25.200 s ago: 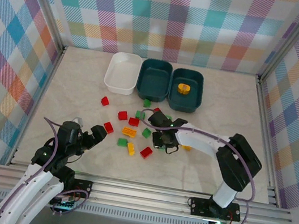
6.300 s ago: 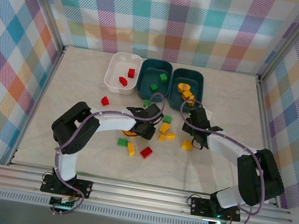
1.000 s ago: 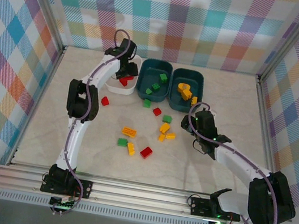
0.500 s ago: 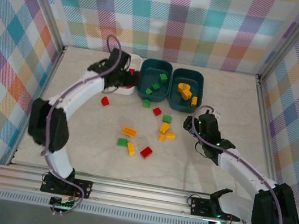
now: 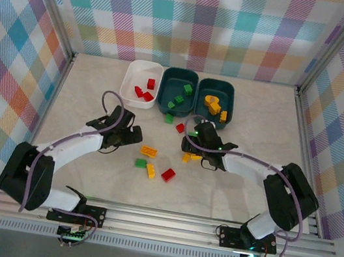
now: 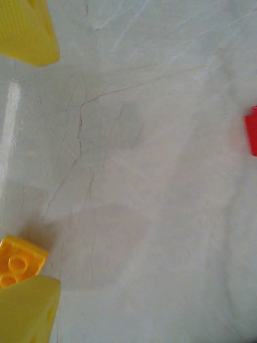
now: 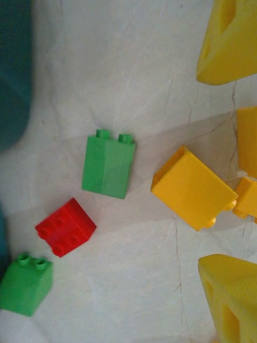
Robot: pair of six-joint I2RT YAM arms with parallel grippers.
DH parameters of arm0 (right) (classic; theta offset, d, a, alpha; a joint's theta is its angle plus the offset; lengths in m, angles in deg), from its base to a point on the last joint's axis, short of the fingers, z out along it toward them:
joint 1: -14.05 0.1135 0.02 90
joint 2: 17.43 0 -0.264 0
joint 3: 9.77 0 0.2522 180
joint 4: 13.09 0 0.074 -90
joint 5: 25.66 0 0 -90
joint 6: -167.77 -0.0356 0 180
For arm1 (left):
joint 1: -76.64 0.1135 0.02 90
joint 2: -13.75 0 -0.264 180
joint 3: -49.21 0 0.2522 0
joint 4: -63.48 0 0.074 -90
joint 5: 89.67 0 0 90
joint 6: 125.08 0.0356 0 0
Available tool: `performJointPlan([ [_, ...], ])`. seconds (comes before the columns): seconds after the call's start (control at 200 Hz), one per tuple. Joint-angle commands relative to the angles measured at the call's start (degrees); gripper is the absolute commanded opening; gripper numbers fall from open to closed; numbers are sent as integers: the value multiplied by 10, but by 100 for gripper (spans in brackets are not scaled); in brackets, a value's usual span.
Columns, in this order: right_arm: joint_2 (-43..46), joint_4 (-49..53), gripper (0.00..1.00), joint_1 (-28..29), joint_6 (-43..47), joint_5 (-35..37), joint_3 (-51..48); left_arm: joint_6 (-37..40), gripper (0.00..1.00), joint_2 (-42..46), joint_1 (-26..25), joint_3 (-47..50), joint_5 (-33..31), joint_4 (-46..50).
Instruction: Sort the legos into containers by color
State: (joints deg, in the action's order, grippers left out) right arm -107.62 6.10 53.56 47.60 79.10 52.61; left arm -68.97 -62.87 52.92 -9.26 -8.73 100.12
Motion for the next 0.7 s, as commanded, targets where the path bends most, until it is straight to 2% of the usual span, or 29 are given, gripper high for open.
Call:
performJointPlan([
  [0.0,-34,37,82,3,68,-13,41,-20,100,24,3,26,-9,-9],
  [0.175,-87,59,80,3,86,-11,76,-20,100,40,4,39,2,-15],
  [0.33,-116,55,74,4,76,-43,97,-16,100,41,4,44,4,-19],
  [0.46,-126,52,71,6,87,-42,106,-16,100,37,4,44,9,-23],
  [0.695,-138,56,60,10,92,-44,112,-15,100,32,4,42,9,-25],
])
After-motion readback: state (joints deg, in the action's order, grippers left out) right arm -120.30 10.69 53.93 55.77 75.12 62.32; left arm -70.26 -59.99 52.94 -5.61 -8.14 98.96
